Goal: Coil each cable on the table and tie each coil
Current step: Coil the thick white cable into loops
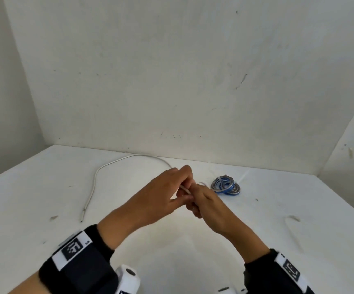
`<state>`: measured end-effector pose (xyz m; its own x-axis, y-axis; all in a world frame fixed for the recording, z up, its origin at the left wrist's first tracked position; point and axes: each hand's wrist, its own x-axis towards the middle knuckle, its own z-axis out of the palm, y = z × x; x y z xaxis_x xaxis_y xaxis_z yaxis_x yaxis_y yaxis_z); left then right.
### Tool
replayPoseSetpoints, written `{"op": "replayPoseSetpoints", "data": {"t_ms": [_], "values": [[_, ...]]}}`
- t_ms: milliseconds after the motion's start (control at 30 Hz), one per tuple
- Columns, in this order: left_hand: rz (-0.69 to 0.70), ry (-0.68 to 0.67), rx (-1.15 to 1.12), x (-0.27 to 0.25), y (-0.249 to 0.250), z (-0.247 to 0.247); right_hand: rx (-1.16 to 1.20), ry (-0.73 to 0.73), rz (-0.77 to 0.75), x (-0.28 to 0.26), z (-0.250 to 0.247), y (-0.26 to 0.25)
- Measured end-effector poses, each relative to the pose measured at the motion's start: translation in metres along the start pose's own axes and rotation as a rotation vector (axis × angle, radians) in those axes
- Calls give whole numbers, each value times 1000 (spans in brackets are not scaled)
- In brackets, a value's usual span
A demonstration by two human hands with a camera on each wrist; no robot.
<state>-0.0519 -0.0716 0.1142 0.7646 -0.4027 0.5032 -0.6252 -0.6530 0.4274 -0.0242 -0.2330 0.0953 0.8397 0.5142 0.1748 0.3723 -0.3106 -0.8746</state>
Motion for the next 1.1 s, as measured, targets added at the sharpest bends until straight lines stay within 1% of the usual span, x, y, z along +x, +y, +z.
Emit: {"op": "replayPoseSetpoints", "data": {"t_ms": [33,67,133,200,267,333,400,467,533,600,667,800,900,1000,1033,1100], "values": [[31,-6,-24,1,-1,-3,91,-46,24,-3,0,-4],[60,15,-41,2,-1,-6,174,-93,39,-5,0,-7],[107,102,-71,5,-1,-10,296,-195,74,-8,1,-11],[137,158,-75,8,0,-11,419,-291,109,-11,2,-11],[148,186,-101,10,0,-7,550,-358,119,-15,2,-14],[126,207,-166,12,-2,-2,646,-389,99,-16,1,-18],[52,212,-294,12,-3,6,676,-385,71,-16,0,-23],[-56,207,-462,11,-4,14,684,-364,48,-17,0,-27],[-145,179,-601,10,-5,21,691,-342,31,-18,2,-29],[-197,172,-678,10,-3,25,687,-301,10,-18,3,-30],[-211,232,-679,9,0,25,637,-253,2,-18,3,-31],[-189,402,-534,5,0,30,471,-178,14,-16,0,-31],[-222,489,-535,1,-2,36,424,-135,41,-17,2,-32],[-233,516,-540,-1,-4,40,489,-70,106,-17,3,-29],[-231,511,-540,-1,-6,40,526,-59,128,-16,2,-28],[-224,467,-578,-1,-7,40,662,-83,171,-16,1,-26]]}}
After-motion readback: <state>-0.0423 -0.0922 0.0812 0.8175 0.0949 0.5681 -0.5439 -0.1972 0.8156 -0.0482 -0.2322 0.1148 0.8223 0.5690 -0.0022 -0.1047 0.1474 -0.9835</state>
